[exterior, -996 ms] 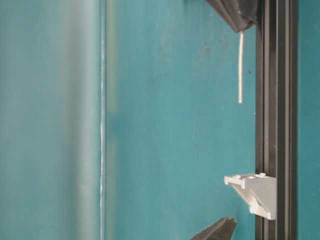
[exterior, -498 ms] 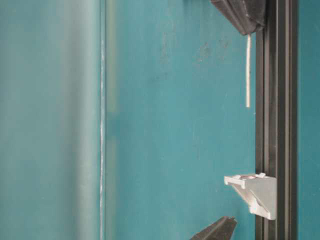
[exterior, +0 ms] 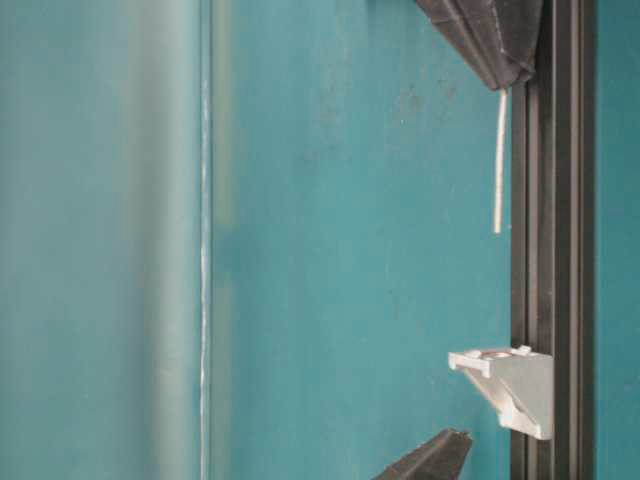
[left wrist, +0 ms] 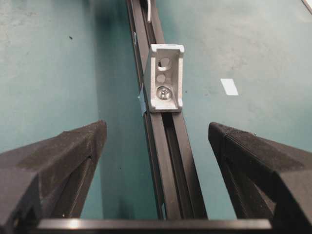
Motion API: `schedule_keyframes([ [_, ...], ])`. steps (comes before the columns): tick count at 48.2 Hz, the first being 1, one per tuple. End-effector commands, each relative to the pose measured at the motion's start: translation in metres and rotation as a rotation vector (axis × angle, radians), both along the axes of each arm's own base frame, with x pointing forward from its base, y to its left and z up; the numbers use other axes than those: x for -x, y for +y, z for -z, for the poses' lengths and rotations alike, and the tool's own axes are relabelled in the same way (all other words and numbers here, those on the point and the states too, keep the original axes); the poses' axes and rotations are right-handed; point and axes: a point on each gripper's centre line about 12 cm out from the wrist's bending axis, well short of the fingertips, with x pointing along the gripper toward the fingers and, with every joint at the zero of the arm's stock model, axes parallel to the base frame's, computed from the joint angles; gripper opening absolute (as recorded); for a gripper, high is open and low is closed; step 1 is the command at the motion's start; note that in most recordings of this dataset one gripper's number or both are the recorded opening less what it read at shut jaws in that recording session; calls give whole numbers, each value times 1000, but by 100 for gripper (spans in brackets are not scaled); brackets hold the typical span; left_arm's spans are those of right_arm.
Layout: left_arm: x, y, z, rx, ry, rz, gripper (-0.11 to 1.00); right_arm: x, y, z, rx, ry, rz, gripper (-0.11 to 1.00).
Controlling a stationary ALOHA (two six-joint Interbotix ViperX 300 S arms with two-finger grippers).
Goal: Insert the wire into the hole on the left side and pull it with the left arm.
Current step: 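Align the wire tip with the hole in the white bracket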
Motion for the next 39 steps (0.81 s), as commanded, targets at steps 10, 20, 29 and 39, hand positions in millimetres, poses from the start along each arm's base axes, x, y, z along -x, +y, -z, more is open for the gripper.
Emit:
schedule_keyframes([
  [10,-4,-2,-9,8,-37,3,67,-4,4,-6,-10,-29,-4,3],
  [20,-5,-2,-9,8,-38,6,67,-5,5,-7,-10,-34,-5,3],
  [29,-5,-2,-9,7,-36,6,67,-6,4,-7,-9,-35,-4,3],
  [39,-5,-2,-9,6,-36,7,67,-8,5,-8,-9,-39,-1,3],
])
